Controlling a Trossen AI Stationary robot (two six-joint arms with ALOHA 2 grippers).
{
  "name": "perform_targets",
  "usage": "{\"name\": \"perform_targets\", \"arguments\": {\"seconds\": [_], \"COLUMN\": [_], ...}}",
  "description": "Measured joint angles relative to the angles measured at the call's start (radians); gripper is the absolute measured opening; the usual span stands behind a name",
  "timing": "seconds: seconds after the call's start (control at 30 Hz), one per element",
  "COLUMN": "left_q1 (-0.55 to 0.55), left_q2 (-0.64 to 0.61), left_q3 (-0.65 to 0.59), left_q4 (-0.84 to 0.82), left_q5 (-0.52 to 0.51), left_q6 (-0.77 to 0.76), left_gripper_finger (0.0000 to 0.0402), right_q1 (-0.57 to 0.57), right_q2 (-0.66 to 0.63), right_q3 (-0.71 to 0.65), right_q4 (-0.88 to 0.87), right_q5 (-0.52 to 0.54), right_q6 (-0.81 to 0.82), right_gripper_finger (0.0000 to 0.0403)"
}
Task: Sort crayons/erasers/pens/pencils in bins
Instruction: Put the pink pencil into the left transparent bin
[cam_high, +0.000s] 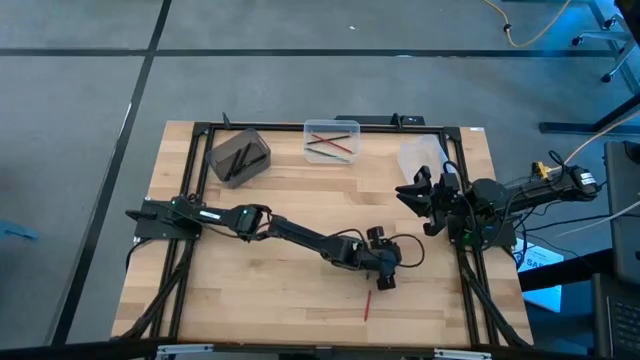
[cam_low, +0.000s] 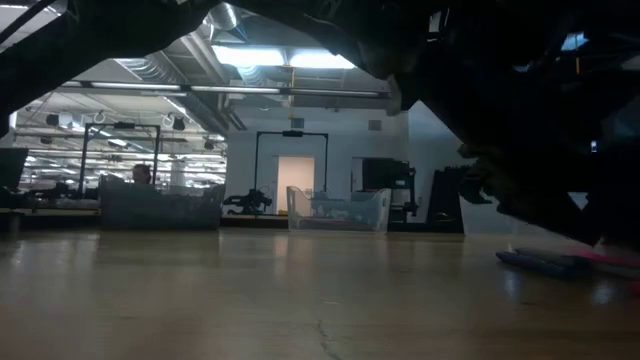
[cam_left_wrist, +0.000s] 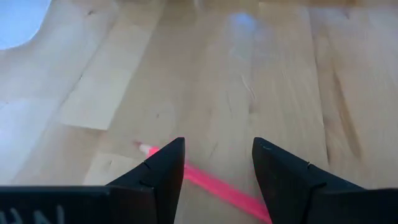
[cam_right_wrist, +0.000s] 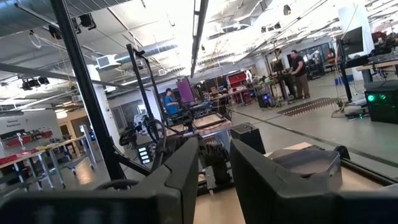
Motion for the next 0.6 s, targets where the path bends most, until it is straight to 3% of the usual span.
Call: {"name": "perform_targets", "arguments": {"seconds": [0.43,0.6], "left_q1": [0.001,0.001], "left_q2": [-0.007,-0.051], "left_q3": [0.002,0.001], "left_q4": [-0.095,-0.18], "left_q5": [0.027,0.059], "left_q6": [-0.001,0.173], "left_gripper_finger": [0.0181,0.0181], "right_q1": [0.0,0.0], "right_q2": [0.0,0.0], "right_q3": [0.0,0.0], "right_q4": [-0.002,-0.008], "right_q5": [0.0,0.0], "right_q6": [0.011,0.009], "right_gripper_finger": [0.0097,0.0097]}}
